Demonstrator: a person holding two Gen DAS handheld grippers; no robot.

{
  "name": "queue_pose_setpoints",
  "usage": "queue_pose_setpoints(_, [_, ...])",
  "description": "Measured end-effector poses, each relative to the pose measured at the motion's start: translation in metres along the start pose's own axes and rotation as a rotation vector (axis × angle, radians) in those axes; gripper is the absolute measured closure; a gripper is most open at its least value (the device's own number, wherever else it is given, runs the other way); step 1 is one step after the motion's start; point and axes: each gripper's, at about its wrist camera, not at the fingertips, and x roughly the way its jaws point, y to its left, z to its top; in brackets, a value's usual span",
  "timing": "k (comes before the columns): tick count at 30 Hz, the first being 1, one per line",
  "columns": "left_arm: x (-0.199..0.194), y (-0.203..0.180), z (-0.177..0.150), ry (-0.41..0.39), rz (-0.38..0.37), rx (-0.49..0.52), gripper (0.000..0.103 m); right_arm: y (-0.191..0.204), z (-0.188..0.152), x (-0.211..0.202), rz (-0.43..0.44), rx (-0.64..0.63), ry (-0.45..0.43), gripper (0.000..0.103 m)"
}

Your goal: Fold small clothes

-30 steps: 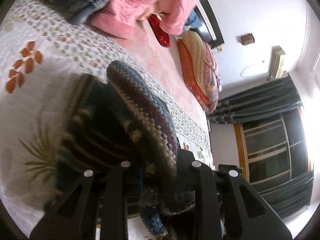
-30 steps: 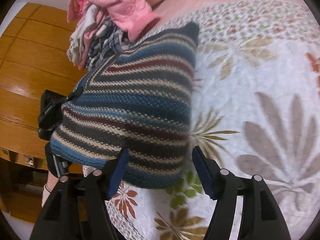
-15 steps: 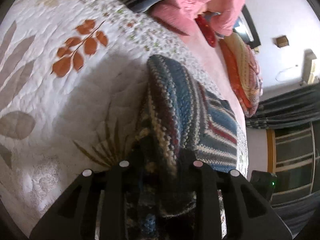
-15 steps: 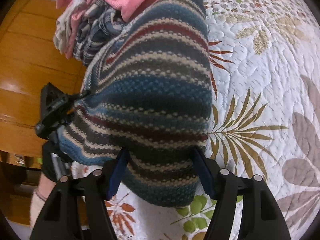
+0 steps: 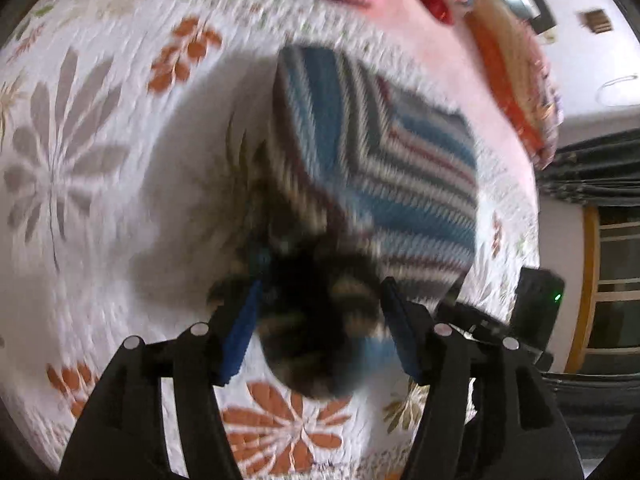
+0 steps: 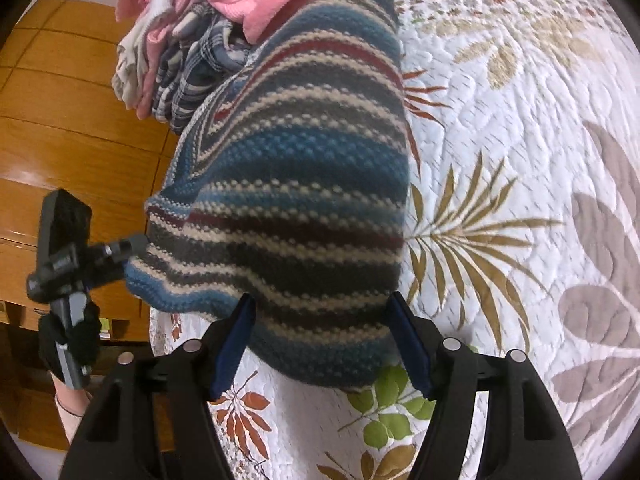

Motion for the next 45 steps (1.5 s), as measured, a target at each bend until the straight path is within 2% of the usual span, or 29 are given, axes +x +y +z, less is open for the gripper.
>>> queue_pose_setpoints(2, [0.005,-0.001,-0.002,-0.001,0.032,0.008,0.042,0.001,-0.001,-0.001,0.005,-0.006,0.002,0.034])
queue_pose_setpoints(3, [0.006,-0.001,-0.002,-0.018,0.016,0.01,0.05,0.002,-0.001,-0.001,0.006,-0.01,0.003,0.034])
queue_pose_setpoints(4, [0.008,0.0,-0.001,-0.024,-0.015,0.016,0.073,0.004,-0.001,0.001,0.006,-0.013,0.004,0.034])
queue_pose_setpoints(6, [0.007,0.001,0.0,-0.027,-0.041,0.019,0.09,0.008,0.0,0.002,0.006,-0.024,0.008,0.034])
queue_pose_setpoints(9, [-0.002,0.009,0.002,-0.052,-0.059,0.04,0.093,0.014,0.0,0.003,-0.001,-0.049,0.007,0.041])
queue_pose_setpoints(12, [-0.015,0.025,0.003,-0.068,-0.066,0.054,0.094,0.015,-0.001,0.004,-0.01,-0.054,0.007,0.053])
queue_pose_setpoints(14, [-0.01,0.032,0.009,-0.059,-0.038,0.079,0.094,0.016,-0.002,0.006,-0.017,-0.063,0.01,0.062])
queue_pose_setpoints(15, [-0.002,0.039,0.009,-0.043,-0.004,0.082,0.094,0.015,-0.003,0.006,-0.026,-0.069,0.014,0.063])
queue_pose_setpoints(18, [0.019,0.044,0.006,-0.019,0.033,0.091,0.094,0.017,-0.005,0.01,-0.059,-0.086,0.026,0.065])
queue_pose_setpoints(23, [0.024,0.037,0.007,-0.02,0.059,0.148,0.089,0.018,-0.007,0.017,-0.116,-0.106,0.039,0.066])
queue_pose_setpoints(25, [0.019,0.034,0.007,-0.026,0.039,0.162,0.082,0.02,-0.005,0.018,-0.12,-0.106,0.045,0.066])
queue_pose_setpoints(26, [0.013,0.033,0.008,-0.02,0.021,0.171,0.078,0.021,-0.004,0.018,-0.121,-0.111,0.051,0.062])
queue_pose_setpoints(28, [-0.001,0.034,0.013,-0.028,-0.003,0.184,0.058,0.027,0.0,0.018,-0.116,-0.117,0.061,0.057])
queue_pose_setpoints(30, [-0.018,0.038,0.018,-0.048,-0.044,0.182,0.045,0.03,0.002,0.012,-0.094,-0.12,0.058,0.049])
queue_pose_setpoints(32, [-0.032,0.039,0.025,-0.089,-0.086,0.174,0.045,0.032,0.005,0.007,-0.073,-0.122,0.048,0.039])
queue_pose_setpoints(34, [-0.038,0.042,0.036,-0.135,-0.111,0.138,0.045,0.034,0.011,0.006,-0.07,-0.124,0.038,0.039])
queue_pose_setpoints(36, [-0.029,0.037,0.05,-0.146,-0.137,0.102,0.044,0.035,0.016,0.005,-0.055,-0.116,0.03,0.039])
queue_pose_setpoints(42, [0.02,0.017,0.087,-0.153,-0.04,0.032,0.044,0.034,0.02,0.006,-0.054,-0.122,0.028,0.038])
queue_pose_setpoints(44, [0.028,0.016,0.095,-0.169,-0.035,0.013,0.05,0.034,0.02,0.008,-0.063,-0.128,0.029,0.038])
queue_pose_setpoints(45, [0.029,0.013,0.097,-0.188,-0.028,0.019,0.064,0.033,0.021,0.01,-0.066,-0.128,0.031,0.038])
